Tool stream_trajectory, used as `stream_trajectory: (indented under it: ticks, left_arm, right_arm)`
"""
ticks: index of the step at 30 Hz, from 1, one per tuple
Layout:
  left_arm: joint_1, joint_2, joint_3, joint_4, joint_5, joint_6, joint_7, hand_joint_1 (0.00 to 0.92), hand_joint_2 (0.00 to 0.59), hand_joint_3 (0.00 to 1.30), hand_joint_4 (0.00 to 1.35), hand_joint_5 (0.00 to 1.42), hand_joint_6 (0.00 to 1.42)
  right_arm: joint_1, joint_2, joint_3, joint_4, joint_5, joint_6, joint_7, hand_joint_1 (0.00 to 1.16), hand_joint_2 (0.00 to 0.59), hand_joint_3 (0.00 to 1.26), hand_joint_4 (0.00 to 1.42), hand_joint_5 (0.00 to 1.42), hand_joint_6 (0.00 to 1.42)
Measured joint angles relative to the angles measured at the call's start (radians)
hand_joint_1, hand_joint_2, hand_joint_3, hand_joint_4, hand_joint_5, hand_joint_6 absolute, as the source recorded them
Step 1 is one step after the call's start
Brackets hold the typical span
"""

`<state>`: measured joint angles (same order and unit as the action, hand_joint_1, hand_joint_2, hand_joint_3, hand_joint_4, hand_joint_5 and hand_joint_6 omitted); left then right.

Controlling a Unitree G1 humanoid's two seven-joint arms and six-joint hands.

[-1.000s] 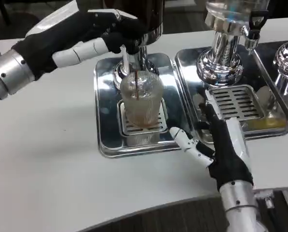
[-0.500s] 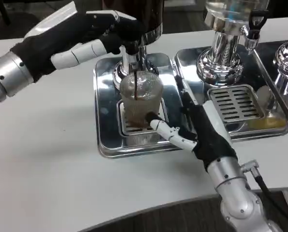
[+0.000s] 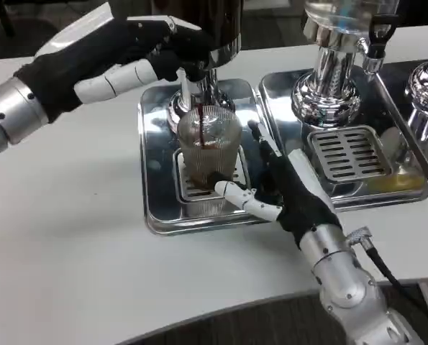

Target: Grasp the cup under the faucet to collect the drink, then remove the cup.

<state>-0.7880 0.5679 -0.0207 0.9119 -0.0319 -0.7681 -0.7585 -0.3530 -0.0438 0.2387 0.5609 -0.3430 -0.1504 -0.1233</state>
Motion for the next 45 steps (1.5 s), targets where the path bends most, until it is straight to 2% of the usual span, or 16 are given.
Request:
stream_trajectory:
  ticks: [14,28,45]
  left_arm:
    - [0.028,0.01,0.002,-0.043,-0.005,0.002,0.0,0.0,0.075,0.35,0.33,0.36,0.48]
    - [0.041,0.015,0.006,-0.069,-0.008,0.017,0.0,0.0,0.086,0.35,0.35,0.37,0.5]
    - [0.045,0.023,0.007,-0.075,-0.008,0.018,0.0,0.0,0.095,0.36,0.35,0.37,0.52]
  right_arm:
    - [-0.078,0.031,-0.009,0.121,0.016,-0.054,-0.014,0.52,0.19,0.0,0.0,0.0,0.05]
    - [-0.159,0.045,-0.025,0.241,0.029,-0.1,-0.015,0.53,0.189,0.0,0.0,0.0,0.04]
    - [-0.272,0.077,-0.032,0.418,0.028,-0.16,-0.048,0.54,0.185,0.0,0.0,0.0,0.03]
